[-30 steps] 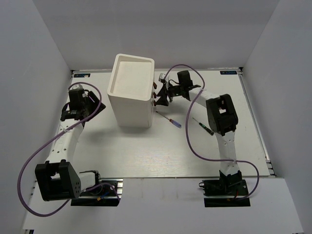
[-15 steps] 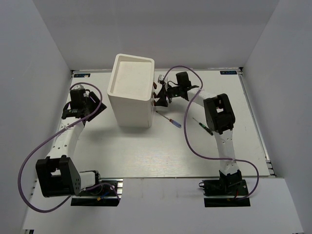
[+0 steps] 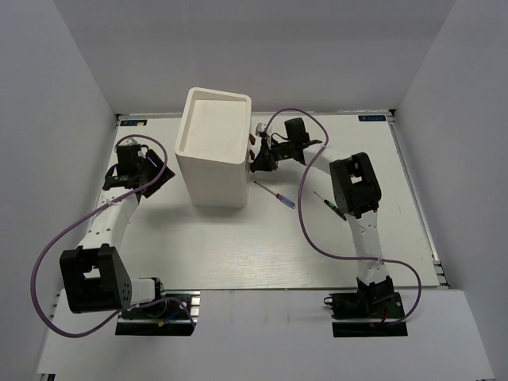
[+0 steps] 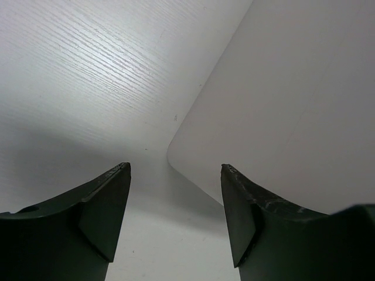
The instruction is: Sort the tools into containers
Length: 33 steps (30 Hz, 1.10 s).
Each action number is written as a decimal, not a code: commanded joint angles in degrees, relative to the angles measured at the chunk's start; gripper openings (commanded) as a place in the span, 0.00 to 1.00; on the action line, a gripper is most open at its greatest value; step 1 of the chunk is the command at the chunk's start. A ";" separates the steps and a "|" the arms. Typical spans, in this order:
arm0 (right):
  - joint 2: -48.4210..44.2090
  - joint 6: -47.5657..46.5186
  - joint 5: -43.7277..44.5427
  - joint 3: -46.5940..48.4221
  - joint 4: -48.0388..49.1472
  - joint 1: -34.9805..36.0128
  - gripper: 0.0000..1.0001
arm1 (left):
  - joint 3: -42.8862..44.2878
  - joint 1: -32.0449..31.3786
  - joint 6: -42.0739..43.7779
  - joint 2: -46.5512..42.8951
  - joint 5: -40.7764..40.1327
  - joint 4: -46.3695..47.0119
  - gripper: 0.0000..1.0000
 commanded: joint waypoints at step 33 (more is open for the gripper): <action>-16.43 -1.89 13.86 -17.87 -1.51 -8.30 0.00 | 1.29 0.38 -5.16 0.54 1.20 3.69 0.74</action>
